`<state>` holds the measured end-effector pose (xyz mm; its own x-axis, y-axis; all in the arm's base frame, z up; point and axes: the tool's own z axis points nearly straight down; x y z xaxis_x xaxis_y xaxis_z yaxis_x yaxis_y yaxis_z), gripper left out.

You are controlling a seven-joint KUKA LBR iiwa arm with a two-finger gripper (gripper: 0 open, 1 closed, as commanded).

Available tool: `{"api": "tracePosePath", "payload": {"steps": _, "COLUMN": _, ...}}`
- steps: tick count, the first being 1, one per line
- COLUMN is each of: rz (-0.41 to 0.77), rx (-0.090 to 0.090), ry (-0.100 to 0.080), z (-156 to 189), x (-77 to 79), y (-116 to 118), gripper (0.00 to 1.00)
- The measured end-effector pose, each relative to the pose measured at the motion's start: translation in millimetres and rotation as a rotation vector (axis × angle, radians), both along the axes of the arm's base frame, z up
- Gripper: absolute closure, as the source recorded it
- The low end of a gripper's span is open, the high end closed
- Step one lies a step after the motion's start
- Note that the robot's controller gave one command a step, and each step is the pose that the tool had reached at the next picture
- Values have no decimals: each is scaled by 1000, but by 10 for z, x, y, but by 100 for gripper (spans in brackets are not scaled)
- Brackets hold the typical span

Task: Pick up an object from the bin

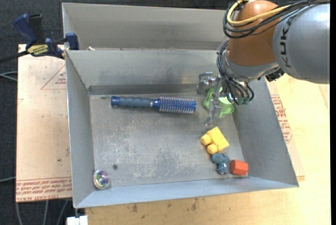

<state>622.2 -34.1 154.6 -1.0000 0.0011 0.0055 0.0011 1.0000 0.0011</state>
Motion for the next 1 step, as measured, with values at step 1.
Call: {"api": "tracePosePath", "payload": {"steps": 1, "rz": -56, "rx": 2, "ry": -3, "z": -752, "x": 241, "y": 496, "gripper": 0}}
